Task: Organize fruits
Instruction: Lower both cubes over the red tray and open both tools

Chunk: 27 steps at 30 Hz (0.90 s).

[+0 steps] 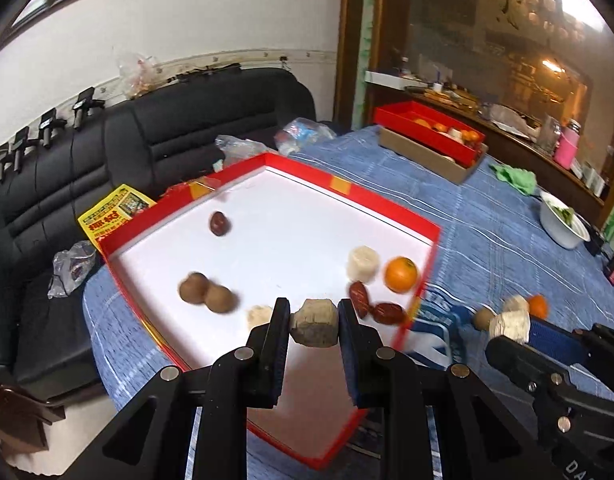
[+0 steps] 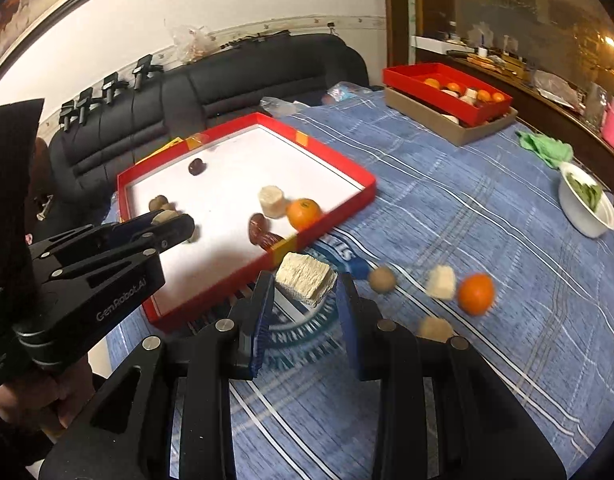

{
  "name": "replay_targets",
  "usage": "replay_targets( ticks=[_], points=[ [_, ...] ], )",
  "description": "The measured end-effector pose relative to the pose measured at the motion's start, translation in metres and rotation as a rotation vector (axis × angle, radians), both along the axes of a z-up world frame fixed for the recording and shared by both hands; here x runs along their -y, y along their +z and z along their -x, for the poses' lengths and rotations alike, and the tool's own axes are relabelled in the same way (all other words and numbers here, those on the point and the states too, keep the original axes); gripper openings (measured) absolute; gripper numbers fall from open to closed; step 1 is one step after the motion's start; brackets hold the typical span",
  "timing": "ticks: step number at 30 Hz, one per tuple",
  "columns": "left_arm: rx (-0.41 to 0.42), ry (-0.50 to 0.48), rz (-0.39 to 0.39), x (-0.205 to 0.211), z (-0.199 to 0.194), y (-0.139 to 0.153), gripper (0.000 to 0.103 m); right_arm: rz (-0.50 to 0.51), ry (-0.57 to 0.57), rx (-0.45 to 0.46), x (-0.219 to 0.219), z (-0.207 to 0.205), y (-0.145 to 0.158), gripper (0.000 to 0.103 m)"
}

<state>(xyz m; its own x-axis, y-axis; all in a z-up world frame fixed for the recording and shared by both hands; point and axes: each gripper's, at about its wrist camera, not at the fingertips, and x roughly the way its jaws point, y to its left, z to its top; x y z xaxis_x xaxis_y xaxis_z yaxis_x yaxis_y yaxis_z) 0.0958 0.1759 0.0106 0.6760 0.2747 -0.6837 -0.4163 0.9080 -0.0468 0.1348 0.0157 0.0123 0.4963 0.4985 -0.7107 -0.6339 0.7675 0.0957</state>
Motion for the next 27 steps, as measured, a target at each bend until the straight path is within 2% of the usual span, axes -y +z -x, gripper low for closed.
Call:
replay_targets(
  ticks=[7,13,18,27],
  points=[
    [0.002,0.057,0.031,-0.038,-0.01,-0.003,0.023,-0.008,0.029,-0.01,-0.029,-0.014,-0.002,0.031],
    [0.078,0.03,0.097,-0.061,-0.008,-0.003,0.023,-0.015,0.032,-0.024,-0.045,-0.029,-0.008,0.031],
    [0.127,-0.003,0.085,-0.064,-0.009,0.0,0.023,-0.018,0.039,-0.04,-0.054,-0.039,-0.014,0.031],
    [0.097,0.026,0.072,-0.073,-0.025,-0.01,0.023,-0.042,0.051,-0.06,-0.069,-0.056,-0.022,0.032]
  ],
)
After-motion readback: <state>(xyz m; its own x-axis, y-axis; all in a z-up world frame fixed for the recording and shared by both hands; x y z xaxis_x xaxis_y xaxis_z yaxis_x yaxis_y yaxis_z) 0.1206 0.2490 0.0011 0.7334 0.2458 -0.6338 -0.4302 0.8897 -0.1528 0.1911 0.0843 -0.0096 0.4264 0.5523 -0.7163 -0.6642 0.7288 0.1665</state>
